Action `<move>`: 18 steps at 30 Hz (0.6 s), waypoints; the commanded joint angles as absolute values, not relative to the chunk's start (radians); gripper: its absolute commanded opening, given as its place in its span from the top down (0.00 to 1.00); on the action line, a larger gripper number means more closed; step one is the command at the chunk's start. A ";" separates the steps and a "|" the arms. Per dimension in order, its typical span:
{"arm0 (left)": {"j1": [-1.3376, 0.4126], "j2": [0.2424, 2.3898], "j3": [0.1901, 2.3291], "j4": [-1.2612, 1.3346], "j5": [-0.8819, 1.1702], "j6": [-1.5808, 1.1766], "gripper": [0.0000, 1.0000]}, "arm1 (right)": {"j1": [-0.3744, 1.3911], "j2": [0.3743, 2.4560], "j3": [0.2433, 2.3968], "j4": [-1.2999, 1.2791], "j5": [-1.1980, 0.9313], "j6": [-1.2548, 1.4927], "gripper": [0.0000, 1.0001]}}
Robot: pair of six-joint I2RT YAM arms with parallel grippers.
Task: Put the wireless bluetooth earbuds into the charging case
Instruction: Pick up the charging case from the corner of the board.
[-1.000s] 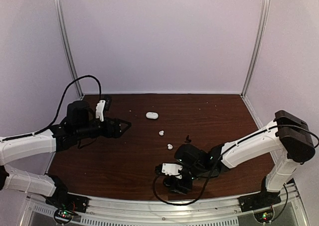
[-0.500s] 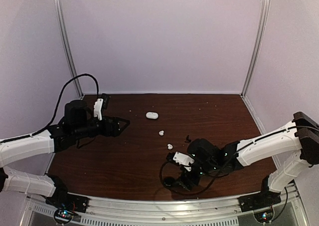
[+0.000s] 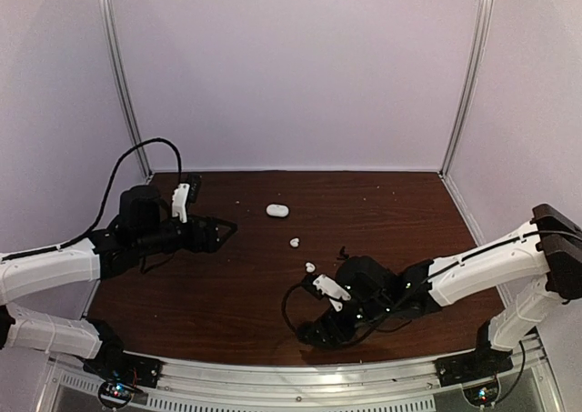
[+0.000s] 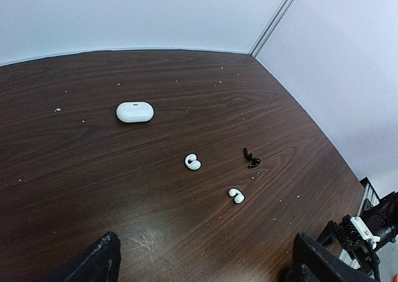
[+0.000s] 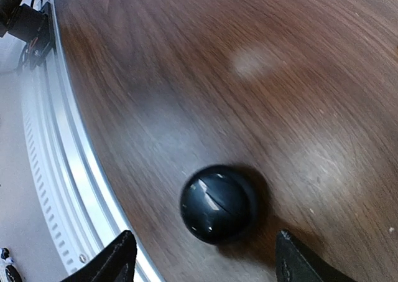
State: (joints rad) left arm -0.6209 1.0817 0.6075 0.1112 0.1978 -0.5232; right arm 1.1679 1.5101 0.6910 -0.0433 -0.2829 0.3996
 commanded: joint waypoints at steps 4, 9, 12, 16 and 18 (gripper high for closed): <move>-0.615 1.063 0.590 0.150 0.194 -0.529 0.02 | 1.259 1.627 0.877 -0.192 -0.115 0.564 0.16; -0.615 1.046 0.591 0.138 0.185 -0.525 0.02 | 1.299 1.702 0.981 -0.334 0.010 0.570 0.14; -0.615 1.039 0.584 0.138 0.184 -0.527 0.02 | 1.325 1.736 1.017 -0.384 0.077 0.584 0.14; -0.614 1.032 0.572 0.142 0.177 -0.531 0.02 | 1.333 1.751 1.011 -0.374 0.101 0.609 0.14; -0.615 1.028 0.571 0.142 0.176 -0.531 0.02 | 1.333 1.759 1.002 -0.367 0.107 0.620 0.15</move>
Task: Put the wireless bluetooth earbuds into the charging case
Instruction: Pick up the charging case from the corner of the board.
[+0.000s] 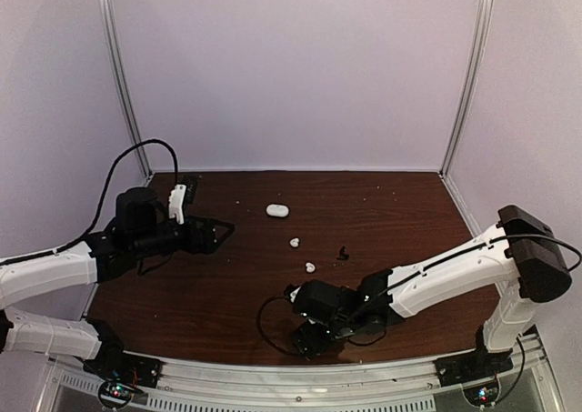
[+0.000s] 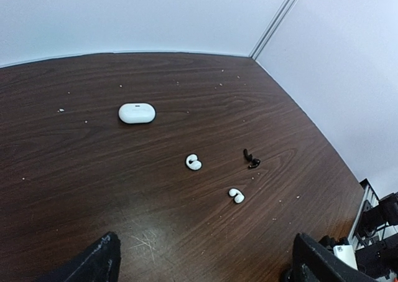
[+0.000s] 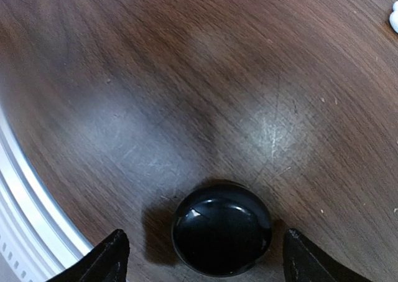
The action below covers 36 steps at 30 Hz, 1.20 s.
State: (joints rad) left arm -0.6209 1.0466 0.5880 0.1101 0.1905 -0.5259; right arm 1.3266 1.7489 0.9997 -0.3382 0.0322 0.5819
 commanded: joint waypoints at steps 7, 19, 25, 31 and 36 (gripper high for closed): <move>-0.615 1.020 0.564 0.143 0.160 -0.530 0.02 | 1.317 1.761 0.959 -0.297 0.108 0.650 0.22; -0.615 0.987 0.526 0.189 0.129 -0.525 0.02 | 1.272 1.757 0.904 -0.233 0.051 0.644 0.40; -0.615 0.983 0.517 0.206 0.108 -0.523 0.02 | 1.258 1.728 0.874 -0.263 0.063 0.640 0.22; -0.615 0.989 0.514 0.219 0.110 -0.519 0.02 | 1.260 1.721 0.842 -0.265 0.050 0.644 0.30; -0.615 0.994 0.506 0.233 0.124 -0.513 0.02 | 1.271 1.720 0.826 -0.262 0.031 0.618 0.30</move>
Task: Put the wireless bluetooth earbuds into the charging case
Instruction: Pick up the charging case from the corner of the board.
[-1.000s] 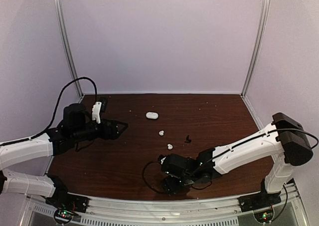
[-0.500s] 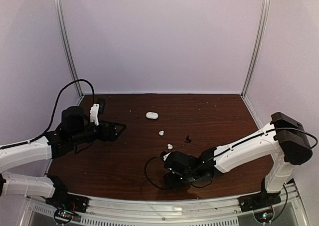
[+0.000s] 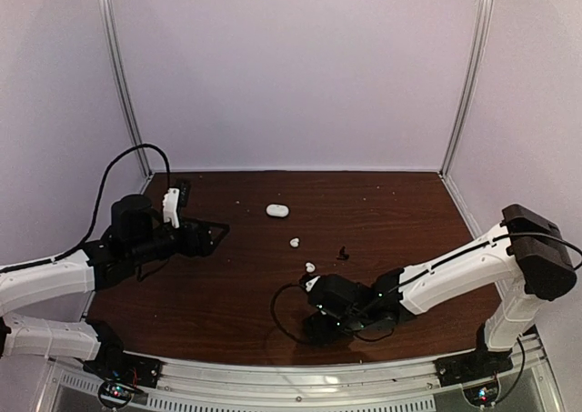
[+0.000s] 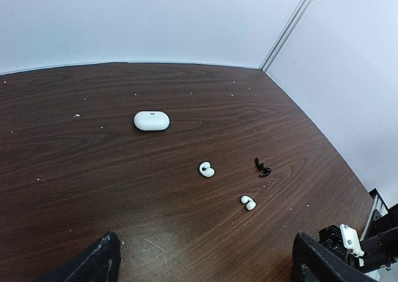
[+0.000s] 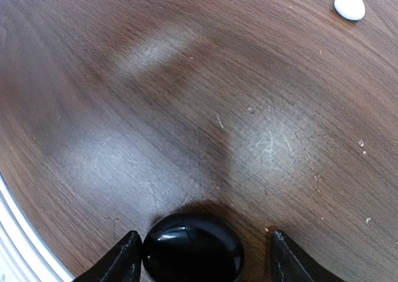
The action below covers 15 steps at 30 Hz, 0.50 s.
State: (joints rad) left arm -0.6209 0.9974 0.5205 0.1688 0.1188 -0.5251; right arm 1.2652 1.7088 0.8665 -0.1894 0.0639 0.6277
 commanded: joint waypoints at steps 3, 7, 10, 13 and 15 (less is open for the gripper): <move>-0.615 1.002 0.506 0.234 0.139 -0.510 0.02 | 1.277 1.730 0.827 -0.267 0.028 0.591 0.30; -0.615 1.005 0.505 0.235 0.149 -0.505 0.02 | 1.278 1.731 0.822 -0.277 0.026 0.545 0.28; -0.615 1.006 0.504 0.238 0.154 -0.501 0.02 | 1.278 1.732 0.823 -0.298 0.031 0.510 0.24; -0.615 1.007 0.503 0.241 0.162 -0.500 0.02 | 1.277 1.741 0.828 -0.313 0.041 0.485 0.23; -0.615 1.008 0.499 0.247 0.170 -0.500 0.02 | 1.277 1.743 0.832 -0.318 0.054 0.470 0.26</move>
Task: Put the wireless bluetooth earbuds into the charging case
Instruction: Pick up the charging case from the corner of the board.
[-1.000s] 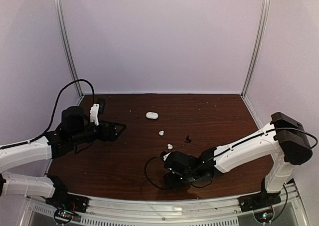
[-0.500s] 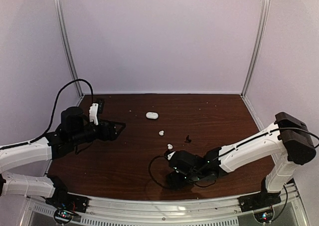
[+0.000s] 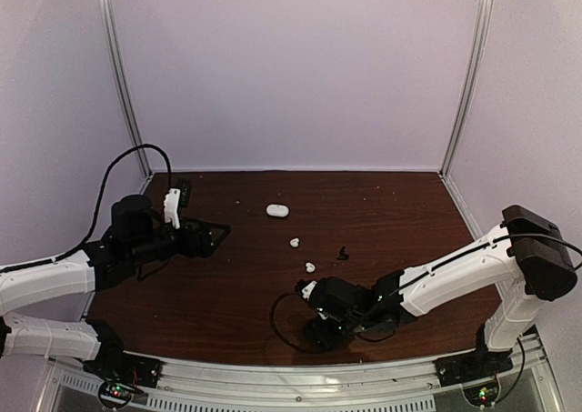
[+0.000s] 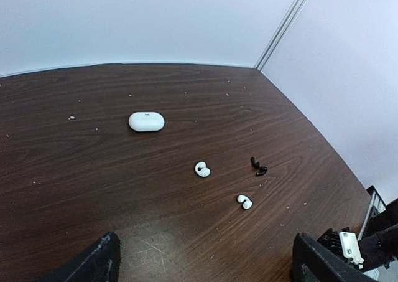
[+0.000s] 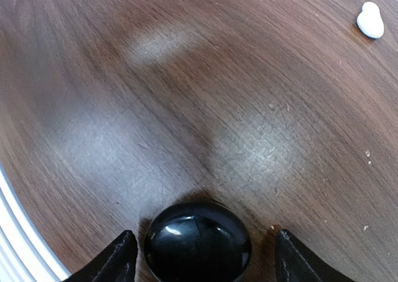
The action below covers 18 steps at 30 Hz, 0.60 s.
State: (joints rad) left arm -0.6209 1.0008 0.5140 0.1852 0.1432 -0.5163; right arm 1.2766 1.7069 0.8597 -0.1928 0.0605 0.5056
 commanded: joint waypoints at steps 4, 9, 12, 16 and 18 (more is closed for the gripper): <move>-0.615 1.008 0.491 0.255 0.178 -0.499 0.02 | 1.277 1.765 0.848 -0.341 0.080 0.442 0.33; -0.615 0.996 0.494 0.260 0.187 -0.490 0.02 | 1.277 1.768 0.847 -0.358 0.099 0.419 0.38; -0.615 0.993 0.493 0.267 0.193 -0.488 0.02 | 1.277 1.747 0.848 -0.361 0.101 0.403 0.43; -0.615 0.981 0.476 0.299 0.213 -0.486 0.03 | 1.271 1.699 0.856 -0.361 0.076 0.375 0.50; -0.615 0.967 0.456 0.335 0.223 -0.484 0.06 | 1.262 1.662 0.859 -0.359 0.048 0.360 0.51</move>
State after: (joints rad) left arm -0.6209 0.9989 0.4900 0.2317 0.1890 -0.5041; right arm 1.2766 1.7054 0.8734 -0.2569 0.0891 0.4023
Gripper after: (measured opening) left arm 0.961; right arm 0.514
